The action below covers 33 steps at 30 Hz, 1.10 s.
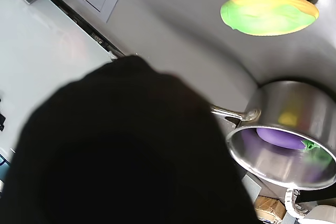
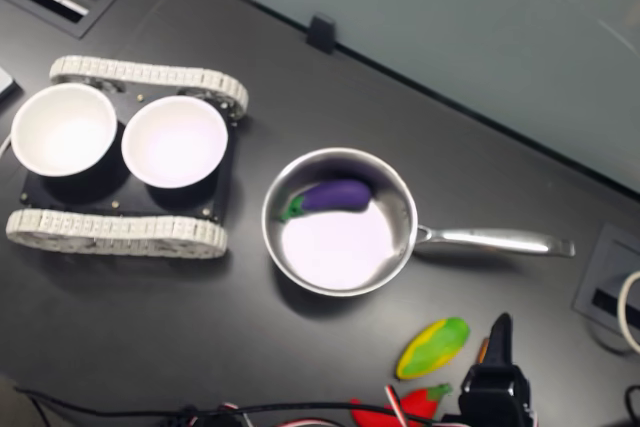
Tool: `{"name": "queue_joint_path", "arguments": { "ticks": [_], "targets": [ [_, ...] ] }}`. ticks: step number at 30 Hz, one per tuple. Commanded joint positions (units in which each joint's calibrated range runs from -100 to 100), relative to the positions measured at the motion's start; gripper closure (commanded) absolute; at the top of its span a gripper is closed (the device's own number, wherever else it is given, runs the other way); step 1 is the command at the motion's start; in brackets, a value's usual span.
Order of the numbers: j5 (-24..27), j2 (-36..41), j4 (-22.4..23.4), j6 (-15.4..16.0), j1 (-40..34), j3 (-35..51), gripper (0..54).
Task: Pick up the carrot and place them in the pan
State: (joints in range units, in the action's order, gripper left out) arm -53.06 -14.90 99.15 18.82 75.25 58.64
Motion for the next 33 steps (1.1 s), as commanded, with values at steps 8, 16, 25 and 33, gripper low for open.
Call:
{"name": "queue_joint_path", "arguments": {
  "ticks": [8,16,25,33],
  "targets": [
    [-8.35,-6.15,0.42,-4.37,1.47,9.46,13.4],
    [-11.28,-10.03,0.42,-7.9,0.33,8.01,12.7],
    [-13.53,-14.58,-4.1,-10.09,0.78,6.01,13.6],
    [-13.63,-17.28,-7.42,-10.76,0.67,1.83,14.9]
  ]
}}
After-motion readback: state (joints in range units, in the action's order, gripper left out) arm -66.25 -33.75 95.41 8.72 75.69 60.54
